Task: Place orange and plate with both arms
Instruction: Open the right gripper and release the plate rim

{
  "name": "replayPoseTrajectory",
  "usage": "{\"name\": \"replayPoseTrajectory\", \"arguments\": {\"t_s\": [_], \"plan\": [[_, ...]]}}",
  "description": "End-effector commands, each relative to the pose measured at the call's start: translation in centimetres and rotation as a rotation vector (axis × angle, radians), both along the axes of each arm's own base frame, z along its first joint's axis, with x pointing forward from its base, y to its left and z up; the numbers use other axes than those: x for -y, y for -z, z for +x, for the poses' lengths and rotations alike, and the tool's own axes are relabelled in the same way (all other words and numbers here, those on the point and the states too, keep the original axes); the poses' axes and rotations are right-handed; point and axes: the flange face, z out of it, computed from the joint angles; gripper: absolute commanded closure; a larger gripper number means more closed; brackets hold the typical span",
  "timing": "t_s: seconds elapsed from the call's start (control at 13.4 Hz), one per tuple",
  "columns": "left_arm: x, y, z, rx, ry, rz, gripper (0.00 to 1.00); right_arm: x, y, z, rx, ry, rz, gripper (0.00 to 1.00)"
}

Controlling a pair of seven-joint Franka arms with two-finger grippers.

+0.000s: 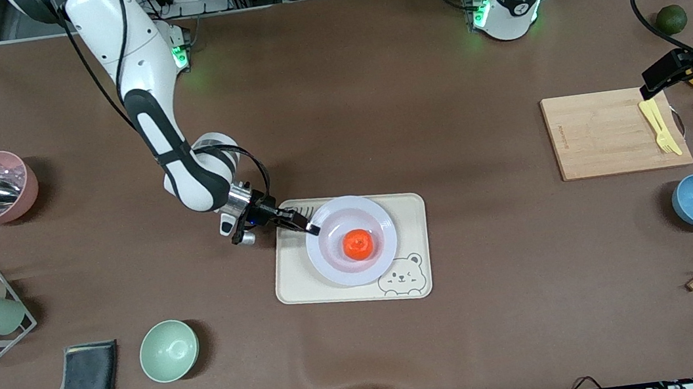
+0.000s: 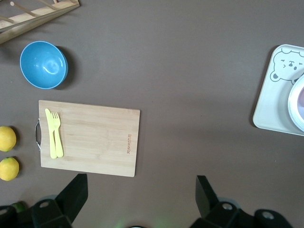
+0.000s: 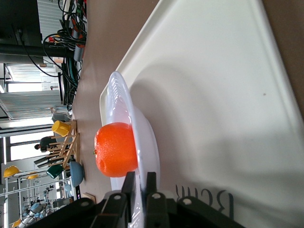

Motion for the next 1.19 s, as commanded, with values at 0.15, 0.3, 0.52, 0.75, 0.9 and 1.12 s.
{"name": "replayPoseTrajectory", "arguments": {"t_s": [0.15,0.3,0.52,0.75,0.9,1.12], "plan": [[-0.2,-1.5,-1.1,0.015,0.018,-0.005,0.00,0.4,0.2,0.7,0.007,0.026,-0.060,0.63],[-0.2,-1.8,-1.3,0.022,0.018,-0.005,0.00,0.4,0.2,0.6,0.008,0.022,-0.064,0.63],[-0.2,-1.8,-1.3,0.022,0.018,-0.005,0.00,0.8,0.2,0.6,0.010,0.007,-0.089,0.63],[-0.2,-1.7,-1.3,0.020,0.017,-0.005,0.00,1.7,0.5,0.6,0.014,-0.002,-0.156,0.66],[-0.2,-1.6,-1.3,0.019,0.018,-0.005,0.00,1.8,0.5,0.5,0.003,-0.005,-0.166,0.68],[-0.3,-0.8,-1.0,0.002,0.014,-0.005,0.00,1.9,-0.5,0.8,-0.063,-0.003,-0.220,0.70]]}}
